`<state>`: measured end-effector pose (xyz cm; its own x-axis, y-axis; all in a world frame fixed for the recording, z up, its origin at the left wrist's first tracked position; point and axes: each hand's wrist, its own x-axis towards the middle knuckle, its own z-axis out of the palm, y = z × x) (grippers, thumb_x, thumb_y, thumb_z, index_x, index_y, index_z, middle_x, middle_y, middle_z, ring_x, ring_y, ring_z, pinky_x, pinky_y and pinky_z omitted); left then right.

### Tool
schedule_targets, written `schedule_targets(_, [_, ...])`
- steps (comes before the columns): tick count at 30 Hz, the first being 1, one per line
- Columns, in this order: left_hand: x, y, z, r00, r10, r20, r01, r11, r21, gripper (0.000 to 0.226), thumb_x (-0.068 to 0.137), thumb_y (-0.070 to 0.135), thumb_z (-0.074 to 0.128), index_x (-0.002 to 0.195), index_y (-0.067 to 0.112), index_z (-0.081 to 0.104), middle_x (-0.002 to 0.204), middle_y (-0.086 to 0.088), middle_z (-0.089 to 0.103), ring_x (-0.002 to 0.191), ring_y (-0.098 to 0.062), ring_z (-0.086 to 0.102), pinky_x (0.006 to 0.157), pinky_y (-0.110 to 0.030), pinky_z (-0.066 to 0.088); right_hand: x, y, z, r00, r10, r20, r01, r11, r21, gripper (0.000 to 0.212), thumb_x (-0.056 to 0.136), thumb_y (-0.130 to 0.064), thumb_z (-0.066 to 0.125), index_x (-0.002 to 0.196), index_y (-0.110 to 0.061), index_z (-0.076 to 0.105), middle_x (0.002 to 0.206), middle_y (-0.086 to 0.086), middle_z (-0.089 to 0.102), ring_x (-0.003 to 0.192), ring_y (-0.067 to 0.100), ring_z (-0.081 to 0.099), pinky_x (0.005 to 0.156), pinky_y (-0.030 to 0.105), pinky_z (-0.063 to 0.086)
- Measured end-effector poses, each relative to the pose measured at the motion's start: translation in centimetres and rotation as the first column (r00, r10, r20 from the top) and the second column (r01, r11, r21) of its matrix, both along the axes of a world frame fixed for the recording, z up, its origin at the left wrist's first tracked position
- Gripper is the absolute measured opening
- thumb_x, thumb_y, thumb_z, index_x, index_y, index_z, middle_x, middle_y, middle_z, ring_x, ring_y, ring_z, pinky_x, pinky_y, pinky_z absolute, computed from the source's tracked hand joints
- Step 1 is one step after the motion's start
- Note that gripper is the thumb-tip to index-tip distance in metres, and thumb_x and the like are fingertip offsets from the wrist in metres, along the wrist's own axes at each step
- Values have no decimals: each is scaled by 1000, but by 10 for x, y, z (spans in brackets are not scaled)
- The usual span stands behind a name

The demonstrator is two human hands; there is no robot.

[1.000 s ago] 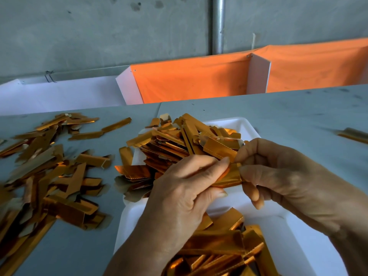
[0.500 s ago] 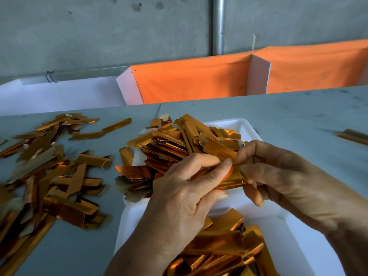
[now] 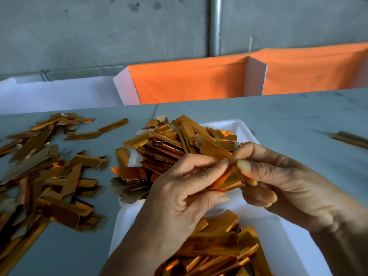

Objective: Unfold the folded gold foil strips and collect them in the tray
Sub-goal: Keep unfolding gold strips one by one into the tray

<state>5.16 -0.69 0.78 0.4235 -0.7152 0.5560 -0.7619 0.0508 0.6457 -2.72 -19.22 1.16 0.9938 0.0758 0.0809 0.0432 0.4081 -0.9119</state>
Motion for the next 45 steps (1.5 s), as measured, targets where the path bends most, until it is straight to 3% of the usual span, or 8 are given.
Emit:
schedule_targets(18, [0,-1,-2,969,-52,-241,52,999,-8,44,80,20,67,124,20,60,114,14,60,114,-6,56,91,-14,47,8,9,-8,997,-13,-71,24,987,161,35,55,-20,92,78,-13,67,70,8,45,39,8,47,44,20,41])
schedule_targets(25, [3,0,-5,953,-6,-304,9,1000,7,49,71,40,72,117,49,58,115,21,60,114,0,55,91,-14,47,10,12,-7,997,6,-83,9,983,185,26,63,-22,86,82,-14,68,64,2,53,49,9,54,49,20,49])
schedule_targets(29, [0,-1,-2,919,-59,-389,25,995,-92,46,77,22,72,120,36,61,111,16,65,104,1,62,83,-10,49,13,16,-10,996,-52,-67,65,975,214,26,60,-22,87,71,-13,65,59,-1,52,46,7,50,47,18,46])
schedule_targets(32, [-2,-2,0,897,-100,-431,56,992,-114,46,79,10,66,122,25,57,108,13,68,97,-2,66,79,-11,51,15,22,-14,996,-62,-71,81,949,306,32,61,-21,87,78,-10,63,61,0,54,47,7,51,48,18,47])
schedule_targets(35, [-1,-2,0,900,-47,-433,18,997,-72,53,79,7,69,125,29,55,110,13,67,100,-2,65,81,-11,50,16,26,-13,990,-59,-127,98,940,328,32,68,-24,82,90,-8,64,62,1,54,46,7,52,47,19,49])
schedule_targets(38, [2,0,-3,937,85,-339,-93,996,-6,58,78,12,74,126,39,56,113,13,62,108,1,59,85,-7,45,17,23,-12,977,-81,-198,124,970,210,43,66,-33,81,96,-6,63,65,5,52,46,10,53,47,22,50])
schedule_targets(42, [0,-1,-5,962,178,-205,-183,983,-4,63,78,19,74,129,47,51,114,12,57,113,-1,55,87,-8,44,16,18,-13,967,53,-248,-39,997,60,79,52,-66,79,109,-13,69,85,12,66,71,20,67,65,32,57])
schedule_targets(45, [-2,-4,-5,967,176,-182,-178,984,4,71,79,8,73,132,47,46,114,13,55,116,-5,52,84,-12,50,15,18,-11,950,178,-257,-163,984,77,79,62,-68,71,123,-19,62,115,19,67,101,31,67,87,42,54])
